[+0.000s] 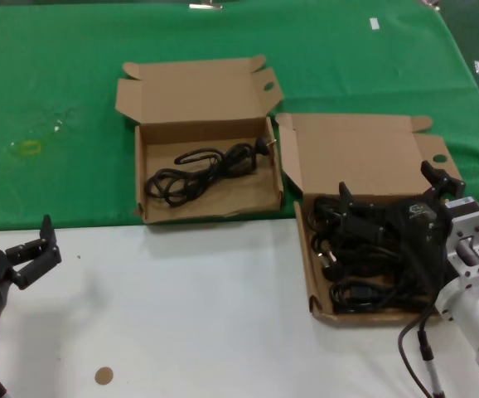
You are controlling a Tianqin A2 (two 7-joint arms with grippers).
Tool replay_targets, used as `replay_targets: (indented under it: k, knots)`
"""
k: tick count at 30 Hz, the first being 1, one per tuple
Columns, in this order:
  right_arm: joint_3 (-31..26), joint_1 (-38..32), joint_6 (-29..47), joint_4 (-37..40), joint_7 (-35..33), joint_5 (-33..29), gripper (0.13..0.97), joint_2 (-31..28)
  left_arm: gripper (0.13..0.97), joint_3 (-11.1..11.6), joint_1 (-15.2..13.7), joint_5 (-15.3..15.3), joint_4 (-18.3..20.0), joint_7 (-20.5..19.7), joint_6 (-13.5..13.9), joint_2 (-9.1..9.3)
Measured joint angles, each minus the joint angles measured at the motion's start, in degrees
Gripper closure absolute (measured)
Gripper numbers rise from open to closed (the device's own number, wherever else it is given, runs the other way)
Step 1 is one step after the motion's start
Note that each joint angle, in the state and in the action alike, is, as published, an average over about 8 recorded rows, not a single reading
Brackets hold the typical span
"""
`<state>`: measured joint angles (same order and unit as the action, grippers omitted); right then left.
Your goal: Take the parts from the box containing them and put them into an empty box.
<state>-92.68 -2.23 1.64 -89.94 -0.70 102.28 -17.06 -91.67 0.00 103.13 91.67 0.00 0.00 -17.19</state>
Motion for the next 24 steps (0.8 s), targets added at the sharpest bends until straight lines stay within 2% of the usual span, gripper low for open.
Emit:
replay_targets:
  k: [24]
  knots:
    - [0.00,0.00,0.00,0.00,0.00,0.00,0.129,0.00,0.132,0.00,0.00,0.00,0.00,0.00,0.00,0.00]
